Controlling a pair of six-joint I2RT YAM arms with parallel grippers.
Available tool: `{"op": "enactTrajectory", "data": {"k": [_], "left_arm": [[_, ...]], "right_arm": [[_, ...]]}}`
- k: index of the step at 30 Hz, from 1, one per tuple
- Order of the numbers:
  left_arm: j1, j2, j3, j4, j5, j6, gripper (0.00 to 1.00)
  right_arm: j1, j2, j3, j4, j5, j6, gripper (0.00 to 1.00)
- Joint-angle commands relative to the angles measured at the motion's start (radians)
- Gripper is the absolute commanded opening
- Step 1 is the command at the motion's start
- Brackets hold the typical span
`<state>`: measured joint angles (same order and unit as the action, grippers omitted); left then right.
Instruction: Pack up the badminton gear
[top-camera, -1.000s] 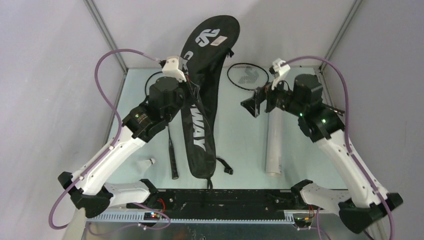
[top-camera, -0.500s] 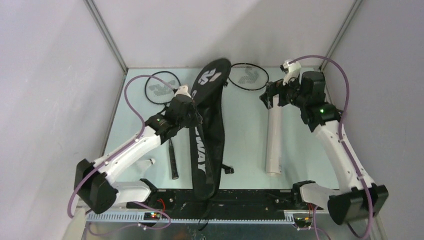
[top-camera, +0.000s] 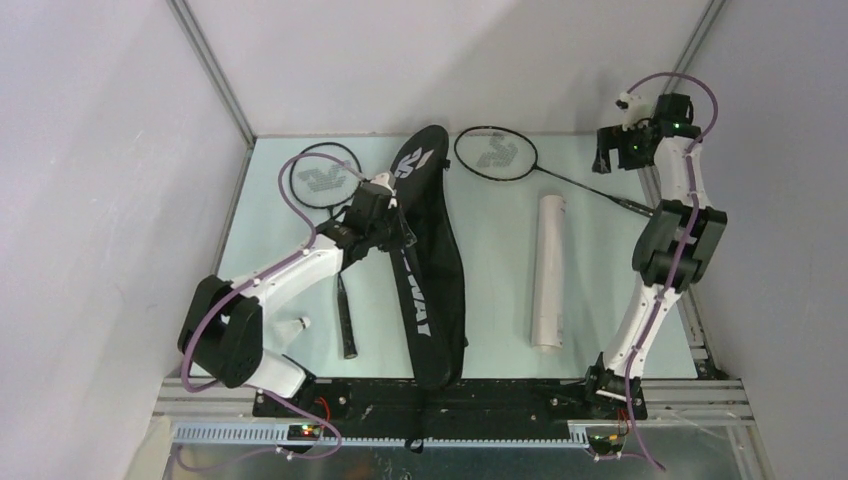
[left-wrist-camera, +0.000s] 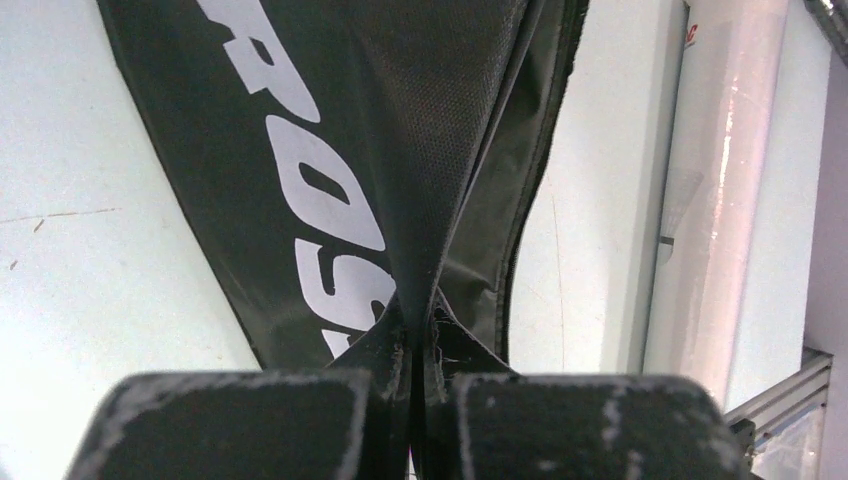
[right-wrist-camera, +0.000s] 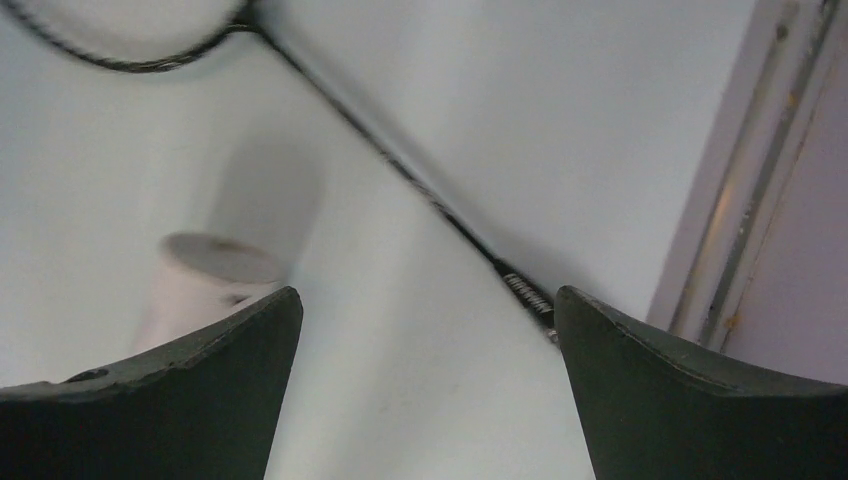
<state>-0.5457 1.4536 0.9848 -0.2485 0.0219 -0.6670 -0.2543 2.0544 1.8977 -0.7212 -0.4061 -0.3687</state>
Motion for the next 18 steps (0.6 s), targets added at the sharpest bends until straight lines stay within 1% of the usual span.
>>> {"op": "enactTrajectory", "data": {"k": [1, 2, 4, 8, 12, 18], "left_arm": [[0.009, 0.012, 0.002, 0.083, 0.06, 0.064, 0.0], [0.009, 0.015, 0.003, 0.084, 0.065, 0.069, 0.0], [0.01, 0.019, 0.009, 0.083, 0.069, 0.081, 0.0], [0.01, 0.019, 0.017, 0.077, 0.061, 0.099, 0.0], [0.011, 0.009, 0.014, 0.069, 0.043, 0.111, 0.0], [0.01, 0.004, 0.006, 0.065, 0.026, 0.114, 0.0]], "right_arm": [[-0.054, 0.212, 0.26, -0.17, 0.024, 0.05, 0.99], [-0.059, 0.266, 0.285, -0.172, 0.036, 0.059, 0.99], [-0.065, 0.316, 0.321, -0.161, 0.042, 0.069, 0.99], [-0.077, 0.355, 0.305, -0.164, 0.03, 0.044, 0.99], [-0.084, 0.362, 0.259, -0.168, 0.052, -0.035, 0.99], [-0.071, 0.365, 0.238, -0.229, 0.083, -0.191, 0.98]]}}
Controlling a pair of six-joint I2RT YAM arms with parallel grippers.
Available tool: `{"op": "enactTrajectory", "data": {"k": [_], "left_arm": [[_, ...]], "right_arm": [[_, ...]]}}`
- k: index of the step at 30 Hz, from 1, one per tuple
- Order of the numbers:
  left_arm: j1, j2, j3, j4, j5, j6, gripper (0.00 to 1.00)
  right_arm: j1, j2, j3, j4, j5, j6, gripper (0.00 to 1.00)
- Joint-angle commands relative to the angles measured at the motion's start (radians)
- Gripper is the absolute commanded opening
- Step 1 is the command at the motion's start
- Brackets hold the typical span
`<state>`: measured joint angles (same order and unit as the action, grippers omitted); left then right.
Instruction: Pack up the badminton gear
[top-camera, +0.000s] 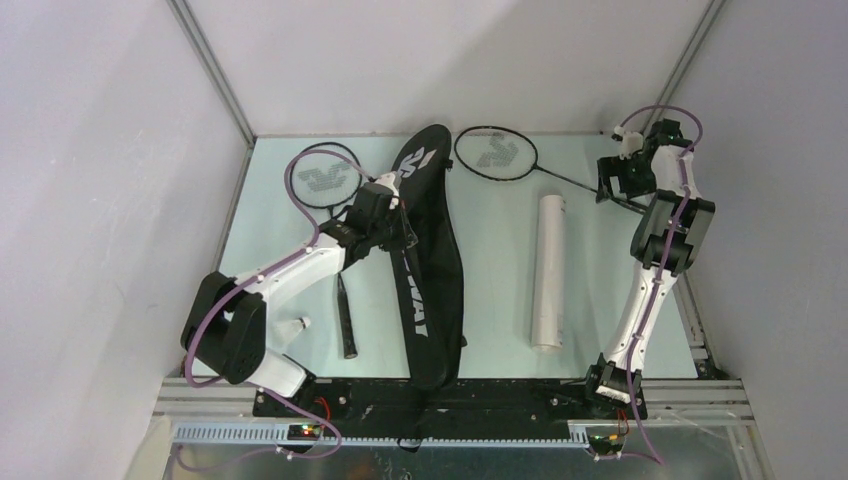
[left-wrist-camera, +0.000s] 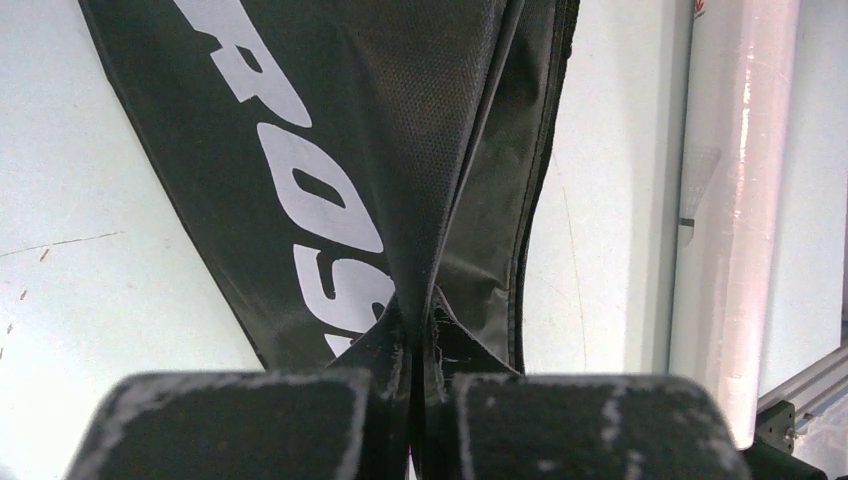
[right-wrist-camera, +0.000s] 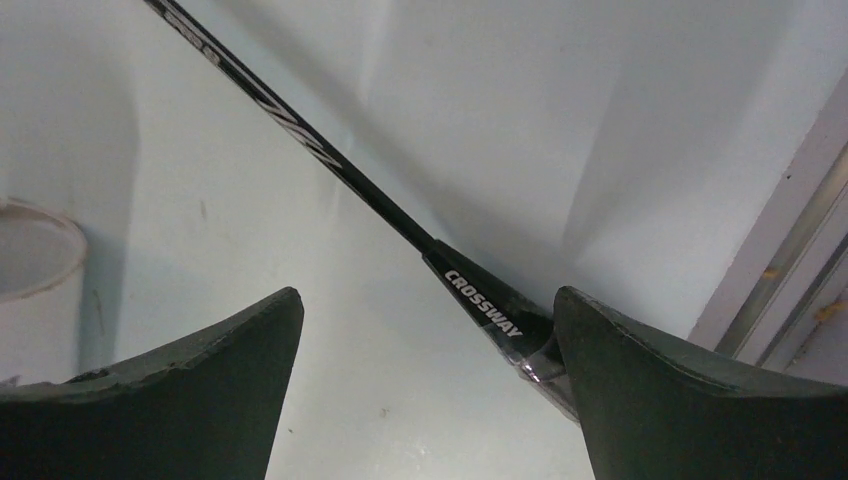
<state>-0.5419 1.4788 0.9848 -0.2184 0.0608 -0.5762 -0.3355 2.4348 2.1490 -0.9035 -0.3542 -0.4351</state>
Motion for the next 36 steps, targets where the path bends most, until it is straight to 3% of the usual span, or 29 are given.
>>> {"op": "enactTrajectory", "data": {"k": [1, 6, 16, 21, 27, 33, 35, 36], "left_arm": [[0.007, -0.02, 0.005, 0.035, -0.013, 0.022, 0.0], [0.007, -0.006, 0.004, 0.059, 0.005, 0.011, 0.0], [0.007, 0.029, 0.036, 0.053, 0.028, 0.021, 0.0], [0.007, 0.039, 0.051, 0.043, 0.025, 0.025, 0.0], [0.007, 0.025, 0.058, 0.0, -0.017, 0.04, 0.0], [0.007, 0.003, 0.054, -0.012, -0.032, 0.062, 0.0], [0.007, -0.003, 0.051, -0.009, -0.036, 0.066, 0.0], [0.007, -0.005, 0.047, -0.007, -0.036, 0.067, 0.0]], "right_arm": [[0.018, -0.032, -0.02, -0.045, 0.026, -0.156, 0.98], [0.035, -0.099, -0.059, 0.053, 0.015, -0.164, 0.99], [-0.027, 0.033, 0.092, 0.093, -0.03, -0.007, 0.99], [-0.02, 0.051, 0.088, 0.052, 0.008, -0.05, 0.99], [-0.018, 0.051, 0.058, -0.169, -0.023, -0.233, 0.99], [0.037, -0.028, -0.093, -0.338, 0.032, -0.469, 0.86], [0.057, -0.04, -0.118, -0.375, 0.047, -0.505, 0.79], [0.064, -0.041, -0.124, -0.386, 0.059, -0.51, 0.68]]}}
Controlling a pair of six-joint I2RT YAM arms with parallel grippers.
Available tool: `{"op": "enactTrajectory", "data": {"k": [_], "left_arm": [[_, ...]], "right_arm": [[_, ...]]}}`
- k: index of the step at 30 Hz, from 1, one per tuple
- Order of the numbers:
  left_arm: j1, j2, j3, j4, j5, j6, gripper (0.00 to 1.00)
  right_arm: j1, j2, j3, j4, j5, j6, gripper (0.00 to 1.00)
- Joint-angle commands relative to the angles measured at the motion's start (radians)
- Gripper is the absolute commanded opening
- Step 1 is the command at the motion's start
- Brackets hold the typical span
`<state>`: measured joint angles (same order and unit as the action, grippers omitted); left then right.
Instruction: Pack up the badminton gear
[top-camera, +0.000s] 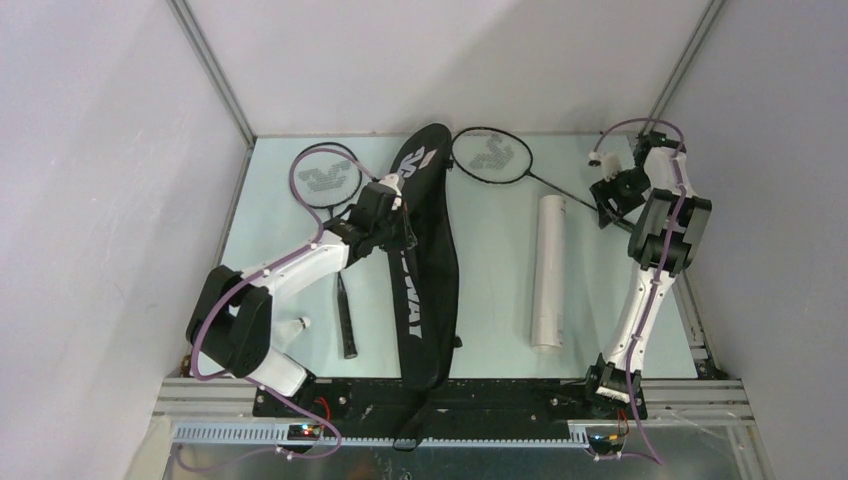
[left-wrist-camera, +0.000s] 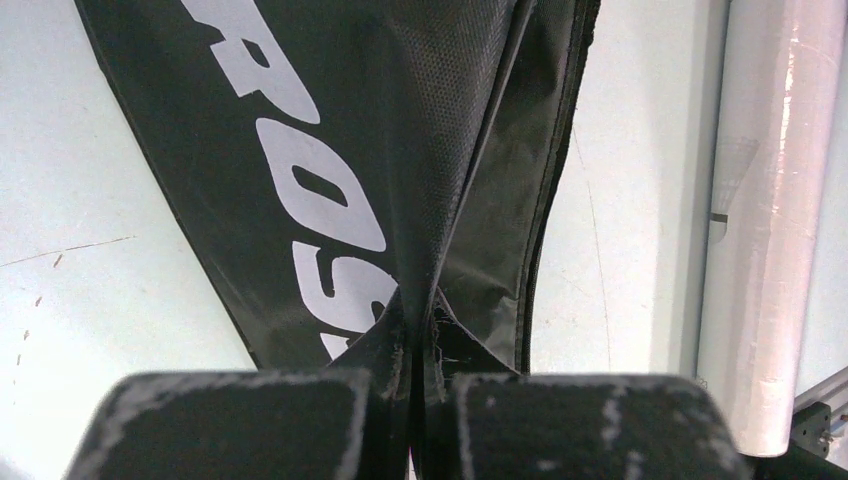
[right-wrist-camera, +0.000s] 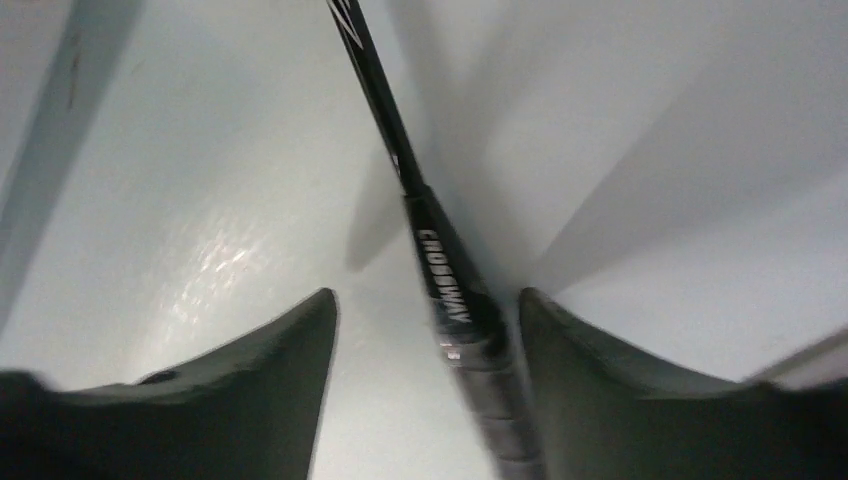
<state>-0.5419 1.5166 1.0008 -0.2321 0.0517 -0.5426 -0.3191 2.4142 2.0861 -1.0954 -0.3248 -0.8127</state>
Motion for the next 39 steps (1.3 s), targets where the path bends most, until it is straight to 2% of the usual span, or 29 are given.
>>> {"op": "enactTrajectory", "data": {"k": [1, 3, 5, 8, 12, 14, 16, 17, 20, 23, 27, 32, 35, 39], "left_arm": [[0.007, -0.043, 0.029, 0.008, -0.028, 0.037, 0.0], [0.007, -0.045, 0.026, 0.007, -0.032, 0.04, 0.0], [0.007, -0.046, 0.026, 0.008, -0.035, 0.043, 0.0], [0.007, -0.047, 0.027, 0.009, -0.034, 0.051, 0.0], [0.007, -0.052, 0.019, 0.014, -0.033, 0.057, 0.0], [0.007, -0.053, 0.015, 0.015, -0.036, 0.058, 0.0], [0.007, -0.052, 0.018, 0.014, -0.035, 0.061, 0.0], [0.007, -0.051, 0.02, 0.012, -0.034, 0.062, 0.0], [0.007, -0.053, 0.022, 0.015, -0.036, 0.057, 0.0], [0.007, -0.057, 0.025, 0.022, -0.043, 0.032, 0.0], [0.007, -0.06, 0.035, 0.017, -0.065, -0.005, 0.0], [0.012, -0.078, 0.038, 0.009, -0.098, -0.047, 0.0], [0.022, -0.081, 0.044, 0.005, -0.125, -0.08, 0.0], [0.067, -0.034, 0.08, 0.014, -0.095, -0.139, 0.0]], "right_arm": [[0.06, -0.023, -0.064, -0.207, 0.043, -0.143, 0.62], [0.076, -0.022, -0.073, -0.202, 0.079, -0.134, 0.39], [0.094, -0.015, -0.076, -0.171, 0.125, -0.104, 0.33], [0.135, -0.006, -0.079, -0.156, 0.145, -0.09, 0.31], [0.186, -0.011, -0.082, -0.143, 0.173, -0.075, 0.36], [0.204, -0.012, -0.076, -0.153, 0.163, -0.087, 0.27], [0.211, -0.02, -0.071, -0.144, 0.149, -0.082, 0.03], [0.212, -0.032, -0.068, -0.126, 0.148, -0.059, 0.0], [0.21, -0.111, -0.085, -0.021, 0.172, 0.036, 0.0], [0.213, -0.296, -0.186, 0.15, 0.179, 0.145, 0.0], [0.235, -0.528, -0.314, 0.265, 0.16, 0.219, 0.0], [0.286, -0.732, -0.408, 0.309, 0.206, 0.241, 0.0], [0.342, -0.778, -0.416, 0.278, 0.219, 0.26, 0.0], [0.409, -0.808, -0.411, 0.27, 0.158, 0.402, 0.0]]}}
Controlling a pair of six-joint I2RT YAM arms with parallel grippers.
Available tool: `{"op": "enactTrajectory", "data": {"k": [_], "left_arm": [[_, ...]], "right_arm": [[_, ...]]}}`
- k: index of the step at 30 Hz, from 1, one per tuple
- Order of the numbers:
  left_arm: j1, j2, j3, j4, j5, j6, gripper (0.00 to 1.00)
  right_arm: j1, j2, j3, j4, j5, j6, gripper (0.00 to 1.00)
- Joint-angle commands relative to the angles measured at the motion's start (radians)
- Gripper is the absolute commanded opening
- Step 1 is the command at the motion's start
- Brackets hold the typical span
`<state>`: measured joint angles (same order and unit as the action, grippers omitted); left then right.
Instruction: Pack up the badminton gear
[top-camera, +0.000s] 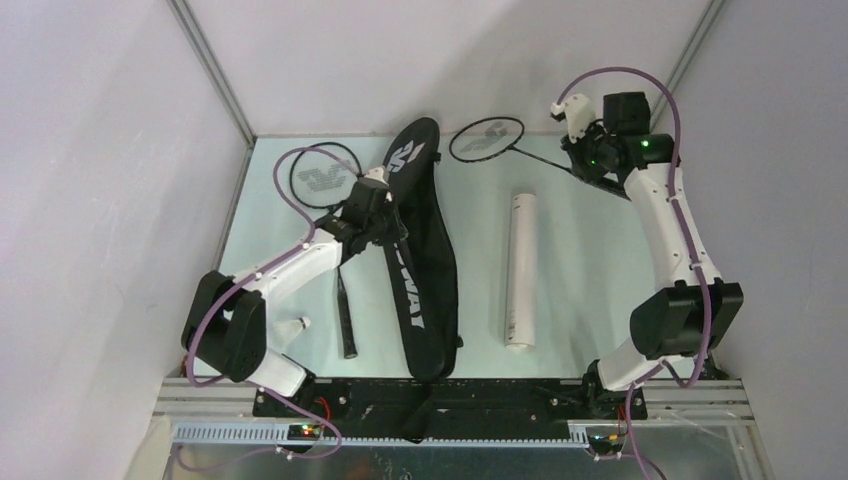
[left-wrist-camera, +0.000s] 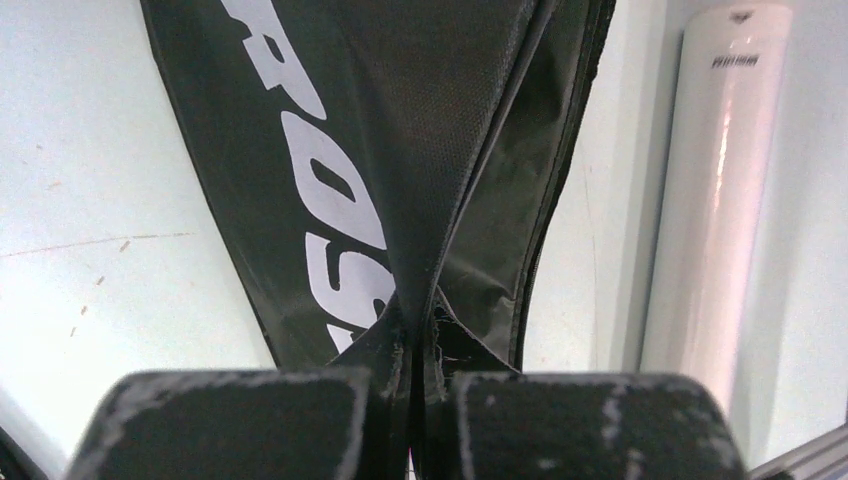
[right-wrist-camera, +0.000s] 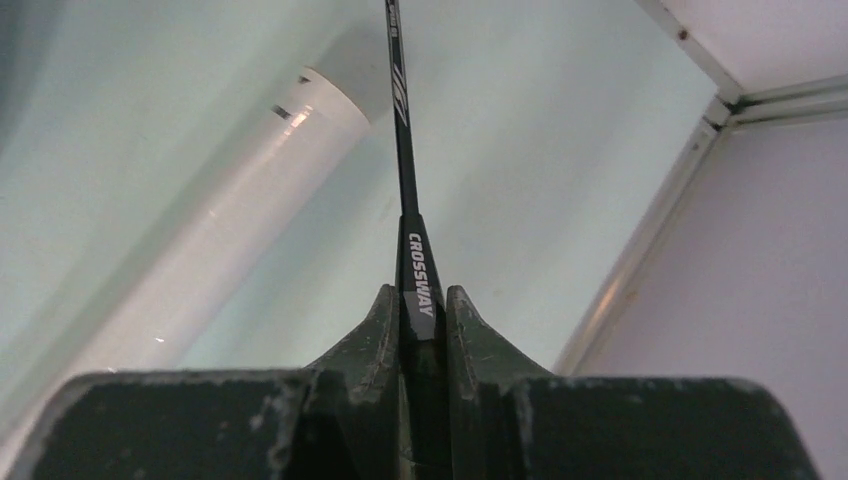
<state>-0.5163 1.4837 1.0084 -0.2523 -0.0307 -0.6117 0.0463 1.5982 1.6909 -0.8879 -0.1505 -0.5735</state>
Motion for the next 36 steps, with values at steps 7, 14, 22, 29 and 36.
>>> {"op": "enactTrajectory", "data": {"k": [7, 14, 22, 29, 36], "left_arm": [[0.111, 0.128, 0.118, 0.082, 0.083, -0.11, 0.0], [0.115, 0.189, 0.153, 0.045, 0.099, -0.072, 0.0], [0.117, 0.116, 0.061, 0.045, 0.034, -0.05, 0.0], [0.118, 0.064, -0.003, 0.029, -0.037, -0.046, 0.0], [0.122, 0.023, -0.027, 0.016, -0.054, -0.054, 0.0]], "right_arm": [[0.255, -0.106, -0.239, 0.176, 0.011, 0.665, 0.0], [0.423, -0.121, -0.456, 0.184, 0.297, 0.914, 0.0], [0.471, -0.08, -0.547, 0.416, 0.203, 0.935, 0.31], [0.507, 0.084, -0.423, 0.635, 0.176, 1.018, 0.71], [0.543, 0.503, 0.027, 0.451, 0.299, 1.038, 0.77]]}}
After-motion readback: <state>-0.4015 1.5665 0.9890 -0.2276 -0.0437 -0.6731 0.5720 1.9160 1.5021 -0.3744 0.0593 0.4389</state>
